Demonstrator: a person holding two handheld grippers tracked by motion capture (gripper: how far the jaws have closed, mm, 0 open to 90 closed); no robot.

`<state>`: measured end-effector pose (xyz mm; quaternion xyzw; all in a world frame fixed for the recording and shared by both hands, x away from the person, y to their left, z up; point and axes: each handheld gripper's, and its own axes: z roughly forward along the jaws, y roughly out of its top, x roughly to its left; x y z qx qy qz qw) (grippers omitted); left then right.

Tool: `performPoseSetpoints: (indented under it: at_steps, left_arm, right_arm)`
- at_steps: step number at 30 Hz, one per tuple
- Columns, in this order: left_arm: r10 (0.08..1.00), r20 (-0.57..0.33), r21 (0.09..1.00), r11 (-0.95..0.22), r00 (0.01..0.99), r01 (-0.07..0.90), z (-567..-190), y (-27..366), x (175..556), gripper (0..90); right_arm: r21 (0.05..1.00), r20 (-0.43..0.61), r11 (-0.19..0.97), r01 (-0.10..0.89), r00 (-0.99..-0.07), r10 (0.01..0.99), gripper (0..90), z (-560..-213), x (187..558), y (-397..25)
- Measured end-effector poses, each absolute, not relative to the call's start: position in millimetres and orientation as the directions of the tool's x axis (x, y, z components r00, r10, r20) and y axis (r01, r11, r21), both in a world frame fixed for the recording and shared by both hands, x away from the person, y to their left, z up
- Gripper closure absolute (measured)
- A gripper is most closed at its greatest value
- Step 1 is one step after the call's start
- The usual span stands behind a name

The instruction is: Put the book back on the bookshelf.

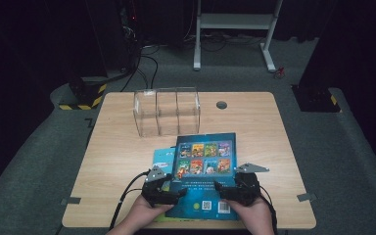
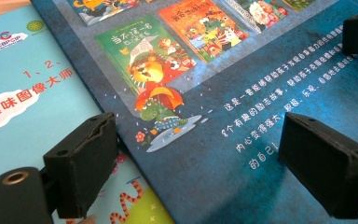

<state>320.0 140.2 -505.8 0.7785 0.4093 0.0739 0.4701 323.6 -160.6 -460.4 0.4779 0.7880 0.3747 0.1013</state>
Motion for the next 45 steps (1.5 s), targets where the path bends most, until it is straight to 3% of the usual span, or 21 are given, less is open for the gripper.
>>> performPoseSetpoints:
  at_steps: [10, 23, 45]
  left_arm:
    - [0.704, -0.266, 0.795, -0.226, 0.658, 0.563, -506.3, 140.6, 320.8, 11.6]
    - [0.703, -0.261, 0.796, -0.231, 0.661, 0.56, -506.8, 141.2, 321.5, 11.0]
    - [0.701, -0.297, 0.792, -0.198, 0.648, 0.577, -508.3, 146.1, 324.7, 8.0]
  right_arm:
    - [0.683, 0.181, 0.272, 0.677, -0.518, 0.836, 19.1, -458.6, 320.6, -157.0]
    - [0.716, 0.158, 0.272, 0.643, -0.528, 0.834, 40.5, -449.9, 312.7, -172.8]
    - [0.78, 0.082, 0.295, 0.552, -0.557, 0.826, 45.5, -442.4, 302.6, -168.1]
